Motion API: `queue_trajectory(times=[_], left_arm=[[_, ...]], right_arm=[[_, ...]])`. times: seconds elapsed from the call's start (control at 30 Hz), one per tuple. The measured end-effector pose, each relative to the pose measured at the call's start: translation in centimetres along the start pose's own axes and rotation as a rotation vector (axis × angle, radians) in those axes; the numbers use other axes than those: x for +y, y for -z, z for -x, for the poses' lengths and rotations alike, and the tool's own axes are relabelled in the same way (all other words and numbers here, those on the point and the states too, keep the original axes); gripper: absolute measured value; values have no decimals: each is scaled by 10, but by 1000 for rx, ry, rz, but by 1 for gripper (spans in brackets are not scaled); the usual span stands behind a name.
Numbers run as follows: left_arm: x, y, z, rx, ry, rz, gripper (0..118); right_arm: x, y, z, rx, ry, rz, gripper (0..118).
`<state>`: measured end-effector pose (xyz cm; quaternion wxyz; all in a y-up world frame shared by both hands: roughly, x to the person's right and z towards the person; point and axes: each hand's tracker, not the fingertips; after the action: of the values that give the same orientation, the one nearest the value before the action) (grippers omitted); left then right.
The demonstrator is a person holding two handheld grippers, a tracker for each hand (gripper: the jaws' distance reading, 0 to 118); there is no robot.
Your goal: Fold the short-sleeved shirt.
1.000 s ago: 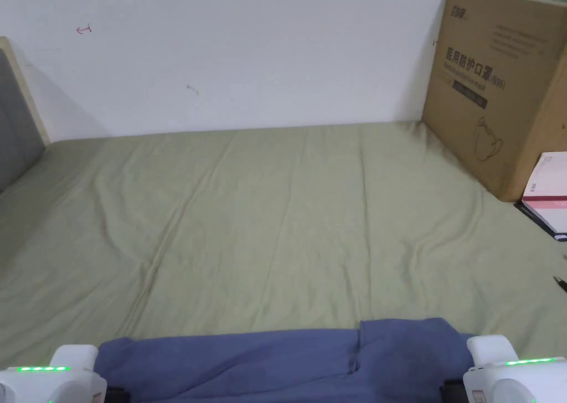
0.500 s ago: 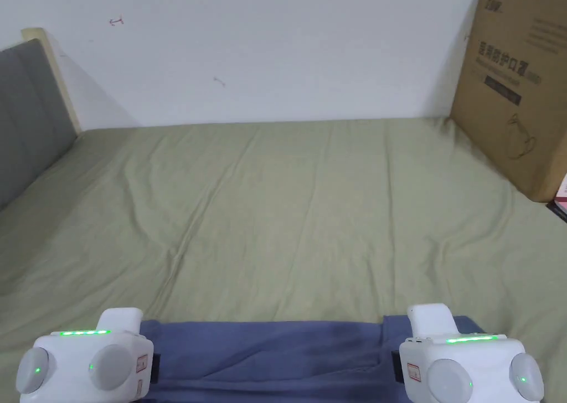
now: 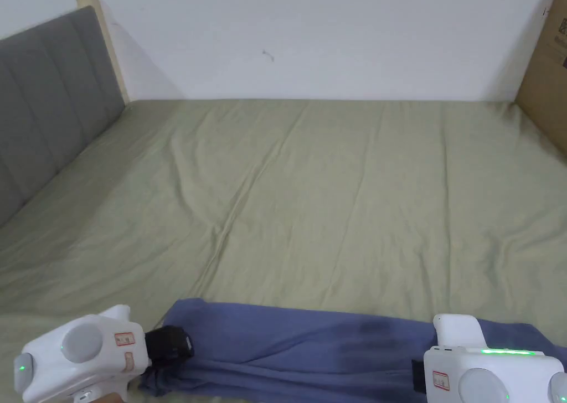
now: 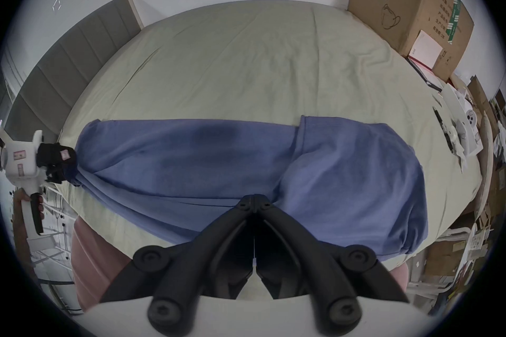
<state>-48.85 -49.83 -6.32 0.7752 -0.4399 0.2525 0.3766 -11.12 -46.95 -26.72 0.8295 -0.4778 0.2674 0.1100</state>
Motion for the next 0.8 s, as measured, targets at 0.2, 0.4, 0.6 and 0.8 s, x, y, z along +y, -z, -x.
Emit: queue_trajectory(times=[0.2,0.4,0.6,0.8], left_arm=[[-9,7,-29,177,133,-40,75],[-5,-12,-60,135,260,-58,11],[8,-37,-101,79,341,-168,10],[-24,-61,-197,-79,622,-228,10]], right_arm=[[-1,6,-2,1,14,28,0],[-3,7,-13,-1,47,32,0],[-7,-14,-33,-46,71,-81,0],[-8,-33,-63,-49,178,-158,0]])
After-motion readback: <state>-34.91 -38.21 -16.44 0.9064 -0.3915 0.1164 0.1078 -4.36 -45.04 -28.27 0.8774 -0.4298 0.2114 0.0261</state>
